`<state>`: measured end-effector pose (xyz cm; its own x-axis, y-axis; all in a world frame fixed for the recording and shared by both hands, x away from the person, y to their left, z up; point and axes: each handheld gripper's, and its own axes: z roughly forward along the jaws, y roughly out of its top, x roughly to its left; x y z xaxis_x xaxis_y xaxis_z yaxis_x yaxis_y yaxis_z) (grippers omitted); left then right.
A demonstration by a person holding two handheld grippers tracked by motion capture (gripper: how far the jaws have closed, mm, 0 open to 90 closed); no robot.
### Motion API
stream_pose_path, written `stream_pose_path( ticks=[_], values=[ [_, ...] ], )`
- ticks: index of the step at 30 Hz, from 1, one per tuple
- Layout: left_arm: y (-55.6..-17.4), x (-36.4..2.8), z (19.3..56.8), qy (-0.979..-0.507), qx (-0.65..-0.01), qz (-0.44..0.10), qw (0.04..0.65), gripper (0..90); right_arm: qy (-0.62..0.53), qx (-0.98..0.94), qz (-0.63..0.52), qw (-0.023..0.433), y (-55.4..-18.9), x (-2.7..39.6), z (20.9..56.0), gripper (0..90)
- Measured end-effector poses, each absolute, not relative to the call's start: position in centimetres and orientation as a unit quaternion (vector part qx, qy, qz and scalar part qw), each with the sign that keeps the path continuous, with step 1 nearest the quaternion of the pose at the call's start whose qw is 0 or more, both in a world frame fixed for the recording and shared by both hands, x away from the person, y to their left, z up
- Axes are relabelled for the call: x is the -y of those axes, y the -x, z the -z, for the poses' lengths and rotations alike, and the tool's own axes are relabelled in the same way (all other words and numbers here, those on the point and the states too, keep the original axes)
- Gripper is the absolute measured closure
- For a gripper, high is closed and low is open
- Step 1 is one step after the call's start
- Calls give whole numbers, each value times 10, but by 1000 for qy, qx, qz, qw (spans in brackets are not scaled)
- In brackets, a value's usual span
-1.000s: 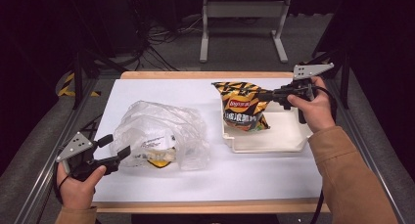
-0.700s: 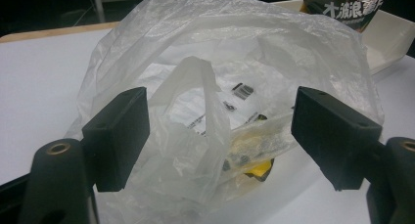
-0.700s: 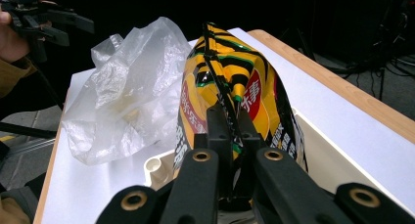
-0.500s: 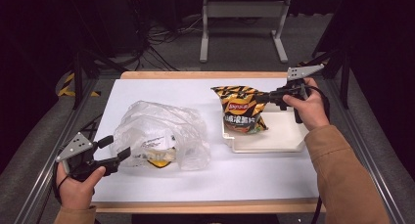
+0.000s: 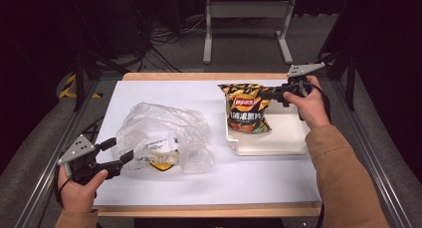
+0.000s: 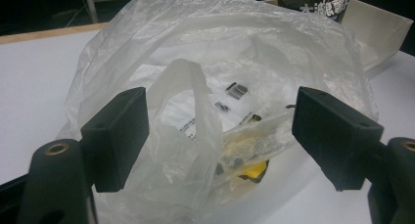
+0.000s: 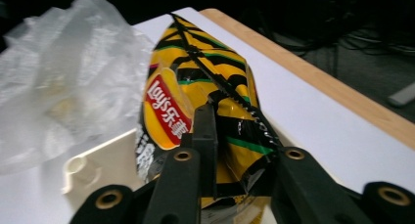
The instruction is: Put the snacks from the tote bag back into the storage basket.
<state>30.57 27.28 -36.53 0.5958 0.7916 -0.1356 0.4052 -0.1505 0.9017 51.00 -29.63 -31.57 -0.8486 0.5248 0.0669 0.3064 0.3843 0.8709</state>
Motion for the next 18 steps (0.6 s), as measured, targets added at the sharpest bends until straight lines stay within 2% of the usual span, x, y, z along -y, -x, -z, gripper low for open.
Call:
stream_pose_path(
  ticks=[4, 7, 11, 14, 18],
  values=[
    [-306, -272, 365, -735, -407, -189, 508, 222, -267, -822, -483, 140, -511, 296, 316, 729],
    [-306, -271, 365, -735, -407, -190, 508, 221, -282, -818, -473, 166, -513, 294, 318, 664],
    [-306, -271, 365, -736, -405, -191, 508, 221, -295, -809, -469, 196, -514, 294, 320, 552],
    [-306, -270, 365, -736, -404, -190, 509, 221, -312, -798, -462, 227, -514, 295, 323, 408],
    [-308, -267, 364, -738, -400, -190, 509, 221, -341, -779, -458, 259, -514, 296, 328, 325]
  ],
)
